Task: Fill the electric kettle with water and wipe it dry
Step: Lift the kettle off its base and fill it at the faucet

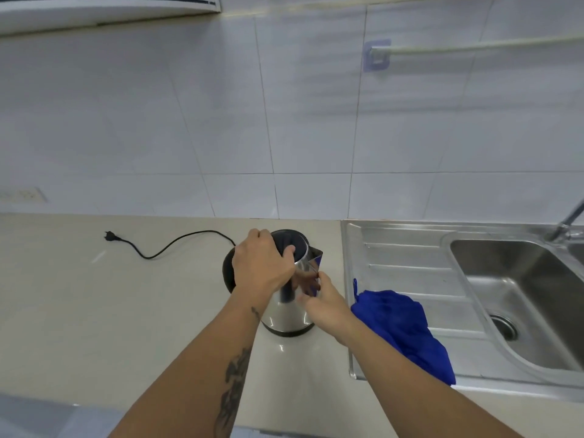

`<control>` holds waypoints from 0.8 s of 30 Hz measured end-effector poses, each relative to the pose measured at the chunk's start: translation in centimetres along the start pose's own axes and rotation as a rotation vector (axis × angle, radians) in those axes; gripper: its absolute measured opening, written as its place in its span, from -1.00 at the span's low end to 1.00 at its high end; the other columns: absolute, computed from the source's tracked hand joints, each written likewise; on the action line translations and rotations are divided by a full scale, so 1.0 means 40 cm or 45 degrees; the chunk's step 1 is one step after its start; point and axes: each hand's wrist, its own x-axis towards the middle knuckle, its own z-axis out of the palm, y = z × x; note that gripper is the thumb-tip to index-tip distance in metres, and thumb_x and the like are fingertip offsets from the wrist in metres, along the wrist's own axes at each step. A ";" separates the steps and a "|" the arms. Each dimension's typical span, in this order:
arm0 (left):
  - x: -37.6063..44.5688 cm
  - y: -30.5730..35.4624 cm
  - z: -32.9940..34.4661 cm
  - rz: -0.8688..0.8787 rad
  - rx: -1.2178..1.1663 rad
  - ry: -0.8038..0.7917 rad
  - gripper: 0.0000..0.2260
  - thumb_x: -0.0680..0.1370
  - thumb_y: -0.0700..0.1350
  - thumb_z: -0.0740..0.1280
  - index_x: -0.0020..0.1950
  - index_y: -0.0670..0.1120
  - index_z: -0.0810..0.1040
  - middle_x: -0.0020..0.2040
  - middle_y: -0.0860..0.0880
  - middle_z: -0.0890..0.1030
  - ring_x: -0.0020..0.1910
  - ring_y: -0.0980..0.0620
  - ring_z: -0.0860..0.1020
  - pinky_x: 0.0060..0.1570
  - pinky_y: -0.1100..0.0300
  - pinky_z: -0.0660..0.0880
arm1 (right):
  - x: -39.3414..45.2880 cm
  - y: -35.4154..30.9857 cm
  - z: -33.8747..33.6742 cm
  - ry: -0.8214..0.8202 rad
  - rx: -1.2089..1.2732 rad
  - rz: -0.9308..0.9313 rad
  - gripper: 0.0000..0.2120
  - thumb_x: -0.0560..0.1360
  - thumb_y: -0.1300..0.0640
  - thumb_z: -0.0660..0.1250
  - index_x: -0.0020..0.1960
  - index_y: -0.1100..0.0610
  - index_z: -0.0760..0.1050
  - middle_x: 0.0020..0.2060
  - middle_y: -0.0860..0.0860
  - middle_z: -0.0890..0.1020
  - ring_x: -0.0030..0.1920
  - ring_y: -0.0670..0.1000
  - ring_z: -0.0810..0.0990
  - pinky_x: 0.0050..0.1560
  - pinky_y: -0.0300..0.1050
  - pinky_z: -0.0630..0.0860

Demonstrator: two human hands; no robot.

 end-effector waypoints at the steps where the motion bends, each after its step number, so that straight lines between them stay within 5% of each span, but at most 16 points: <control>1: 0.006 0.001 -0.002 0.028 0.030 -0.015 -0.56 0.51 0.17 0.24 0.11 -0.19 0.52 0.05 -0.13 0.54 0.02 -0.18 0.55 0.03 -0.01 0.47 | -0.002 0.002 0.001 0.001 0.002 -0.007 -0.47 0.59 0.16 0.36 0.50 0.00 0.29 0.38 -0.06 0.52 0.21 -0.09 0.48 0.19 -0.15 0.42; 9: 0.026 -0.031 -0.005 0.039 -0.081 0.074 -0.61 0.43 0.24 0.22 -0.23 -0.10 0.50 -0.26 0.00 0.54 -0.27 -0.04 0.52 -0.27 0.14 0.37 | -0.017 0.007 -0.008 -0.076 0.008 0.006 -0.37 0.59 0.17 0.38 0.56 -0.07 0.19 0.41 -0.10 0.46 0.25 -0.12 0.43 0.22 -0.12 0.40; 12: 0.042 -0.057 -0.024 -0.118 -0.422 0.063 -0.65 0.43 0.23 0.22 -0.27 -0.02 0.57 -0.31 0.06 0.60 -0.21 0.00 0.56 -0.25 0.19 0.41 | -0.018 0.003 -0.004 -0.072 -0.019 0.028 -0.32 0.58 0.16 0.39 0.58 -0.09 0.14 0.40 -0.09 0.45 0.32 -0.06 0.43 0.33 -0.01 0.42; 18: 0.060 -0.161 -0.098 -0.646 -1.518 -0.298 -0.82 0.55 0.05 0.31 -0.09 -0.03 0.61 0.09 -0.07 0.64 -0.03 0.22 0.61 -0.04 0.32 0.45 | 0.001 -0.002 0.003 0.003 -0.011 0.101 -0.49 0.58 0.19 0.38 0.41 -0.11 0.26 0.12 -0.14 0.52 0.16 -0.04 0.49 0.20 -0.06 0.44; 20: 0.072 -0.229 -0.103 -0.825 -1.630 -0.594 -0.63 0.48 0.15 0.35 0.17 -0.05 0.57 0.36 -0.07 0.47 0.35 0.03 0.40 0.38 0.03 0.21 | 0.010 0.000 0.008 0.044 0.014 0.128 -0.51 0.57 0.20 0.40 0.36 -0.11 0.27 0.10 -0.09 0.50 0.16 0.01 0.50 0.19 -0.04 0.44; 22: 0.076 -0.293 -0.086 -0.933 -1.600 -0.892 -0.31 0.36 0.26 0.37 0.40 -0.07 0.44 0.50 -0.11 0.32 0.53 -0.20 0.13 0.44 -0.31 -0.10 | 0.022 0.008 0.016 0.062 0.032 0.140 -0.40 0.55 0.21 0.43 0.48 -0.08 0.26 0.21 -0.03 0.50 0.24 0.06 0.50 0.21 0.01 0.44; 24: 0.075 -0.338 -0.051 -0.945 -1.618 -1.054 -0.28 0.38 0.31 0.33 0.40 -0.10 0.42 0.50 -0.18 0.30 0.54 -0.31 0.09 0.43 -0.39 -0.16 | 0.034 0.019 0.027 0.071 0.066 0.162 -0.29 0.53 0.23 0.46 0.55 -0.08 0.21 0.31 0.00 0.49 0.30 0.08 0.49 0.20 0.03 0.45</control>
